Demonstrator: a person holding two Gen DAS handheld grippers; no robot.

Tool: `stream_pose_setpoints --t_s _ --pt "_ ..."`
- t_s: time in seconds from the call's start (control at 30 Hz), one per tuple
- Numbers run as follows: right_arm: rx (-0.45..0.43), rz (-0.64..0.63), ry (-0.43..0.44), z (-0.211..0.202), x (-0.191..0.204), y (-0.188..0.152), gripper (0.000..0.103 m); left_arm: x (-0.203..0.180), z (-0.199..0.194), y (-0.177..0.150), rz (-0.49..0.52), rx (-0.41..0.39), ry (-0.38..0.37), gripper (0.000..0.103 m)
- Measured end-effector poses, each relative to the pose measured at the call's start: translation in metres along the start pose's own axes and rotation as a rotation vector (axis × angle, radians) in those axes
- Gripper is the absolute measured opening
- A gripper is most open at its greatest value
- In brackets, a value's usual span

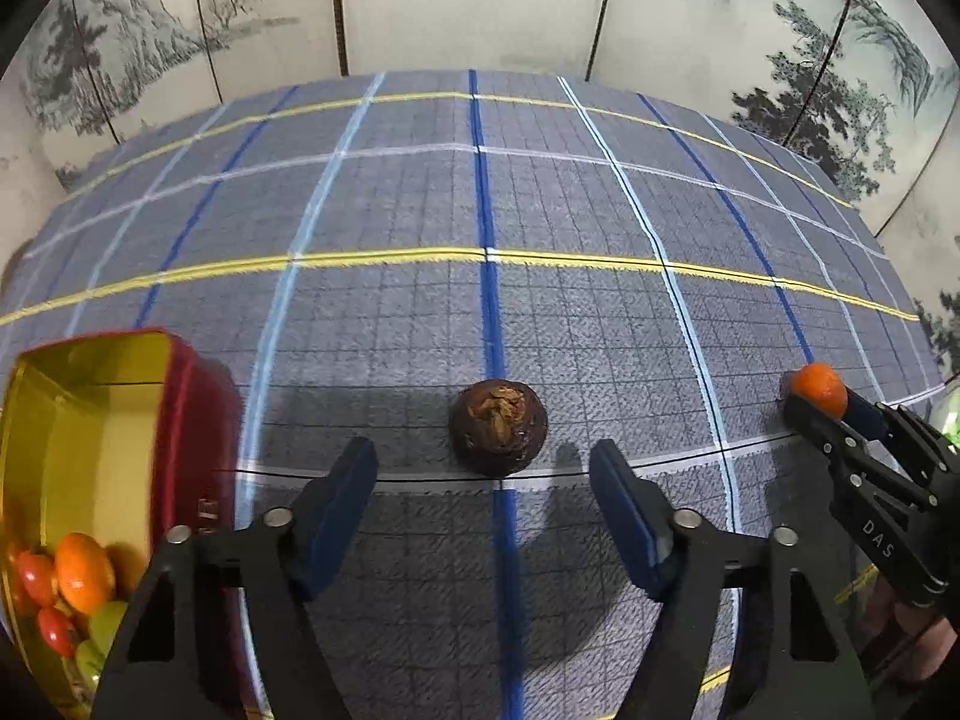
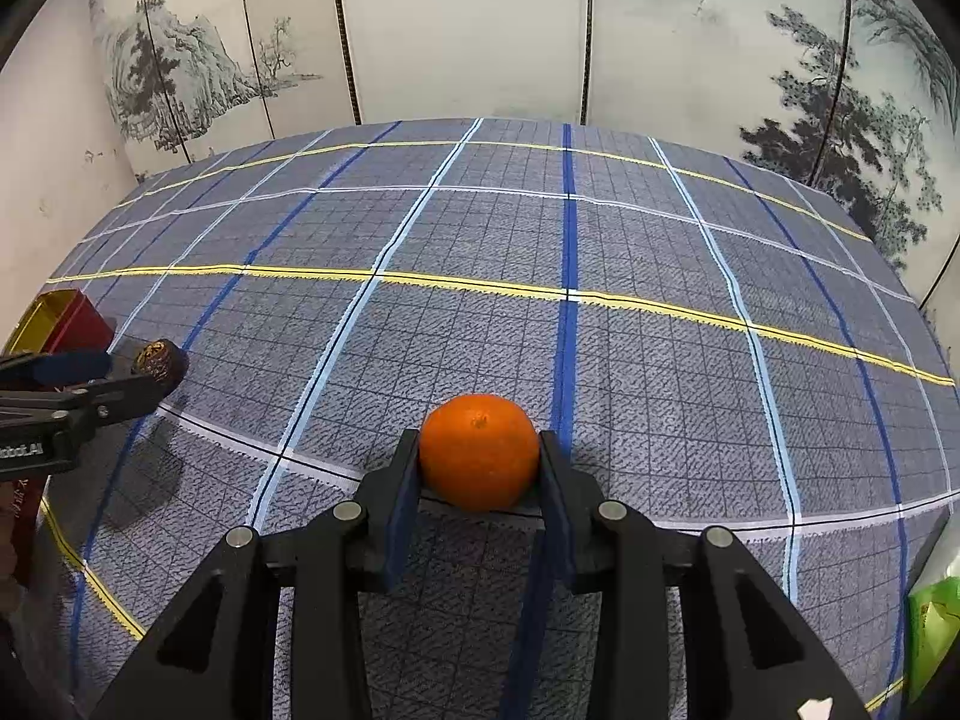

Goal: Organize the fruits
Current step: 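Grasp the last brown dried fruit on the cloth with left gripper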

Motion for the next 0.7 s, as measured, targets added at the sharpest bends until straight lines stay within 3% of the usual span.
stream_pose_setpoints --t_s 0.7 --pt "0.002 -0.001 0.000 0.001 0.003 0.000 0.037 0.001 0.010 0.005 0.039 -0.031 0.035 0.037"
Point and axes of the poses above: each gripper's, at about its wrist camera, not at the fingertips, and z roughly the way its jaws point, x to its left, y to its top, the point moved 9 cm from there along z, roughly the way its jaws point, and after that the axes turned 1 degree about -x, right-handed, at the moved point
